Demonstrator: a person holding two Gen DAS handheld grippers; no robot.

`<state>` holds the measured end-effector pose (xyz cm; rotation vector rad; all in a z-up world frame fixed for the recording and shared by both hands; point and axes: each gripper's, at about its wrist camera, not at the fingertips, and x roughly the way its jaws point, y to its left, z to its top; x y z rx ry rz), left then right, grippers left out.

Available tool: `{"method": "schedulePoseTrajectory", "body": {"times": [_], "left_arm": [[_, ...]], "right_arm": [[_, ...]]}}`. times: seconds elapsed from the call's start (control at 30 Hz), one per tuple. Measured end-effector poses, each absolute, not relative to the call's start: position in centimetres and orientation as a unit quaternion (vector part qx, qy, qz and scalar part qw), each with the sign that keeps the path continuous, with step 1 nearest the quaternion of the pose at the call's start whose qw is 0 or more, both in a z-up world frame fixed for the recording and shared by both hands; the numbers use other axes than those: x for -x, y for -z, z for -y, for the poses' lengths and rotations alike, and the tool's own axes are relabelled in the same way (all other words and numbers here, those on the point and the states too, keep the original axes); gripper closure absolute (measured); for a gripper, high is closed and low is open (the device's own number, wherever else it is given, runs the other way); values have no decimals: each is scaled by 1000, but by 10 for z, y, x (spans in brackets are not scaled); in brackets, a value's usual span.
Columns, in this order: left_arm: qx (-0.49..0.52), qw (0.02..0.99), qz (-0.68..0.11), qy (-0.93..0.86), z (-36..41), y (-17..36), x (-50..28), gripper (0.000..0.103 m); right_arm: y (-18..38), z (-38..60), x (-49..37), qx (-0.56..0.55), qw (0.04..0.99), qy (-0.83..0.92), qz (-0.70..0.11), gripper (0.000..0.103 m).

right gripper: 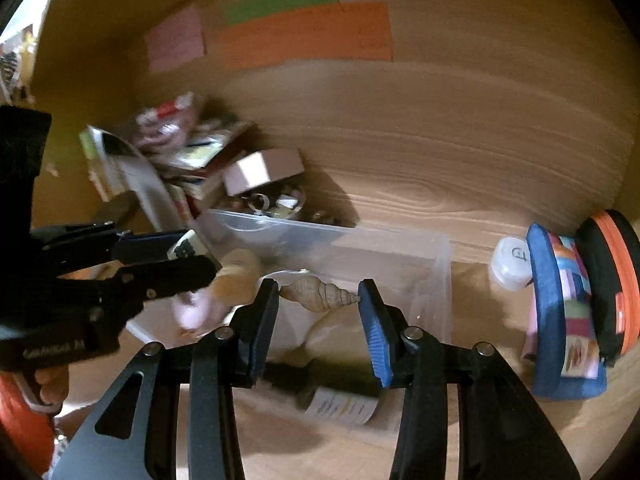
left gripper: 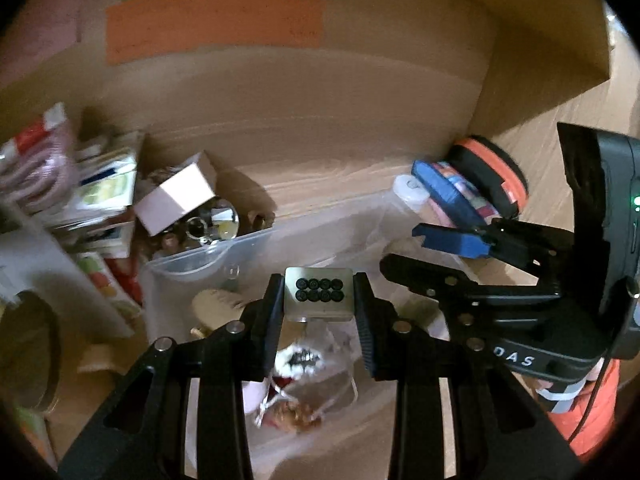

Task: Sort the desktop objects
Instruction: 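Lower the white block and seashell into the clear box and open both grippers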

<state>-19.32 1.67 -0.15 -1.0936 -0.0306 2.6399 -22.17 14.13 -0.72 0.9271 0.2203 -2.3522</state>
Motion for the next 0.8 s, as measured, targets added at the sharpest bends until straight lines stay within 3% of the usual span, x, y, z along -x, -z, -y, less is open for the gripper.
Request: {"method": "schedulePoseTrajectory", "body": {"times": [0.47,0.57,0.7,0.8], "left_arm": [[406,139,32,-903,-20,34,216,70],[404,137,32,-904,-18,34,215,68],[399,131,30,-907,-16,33,214,64],[388,123,26,-913,-15,28,209,50]], "right_arm": [[35,-141,252,-361,265,890,-90,64],[36,-142,253,-356,252,895,-94,51],[35,-146,254,-354,254,896,-86,45],[29,-148,249,-344,252,900,-92,45]]}}
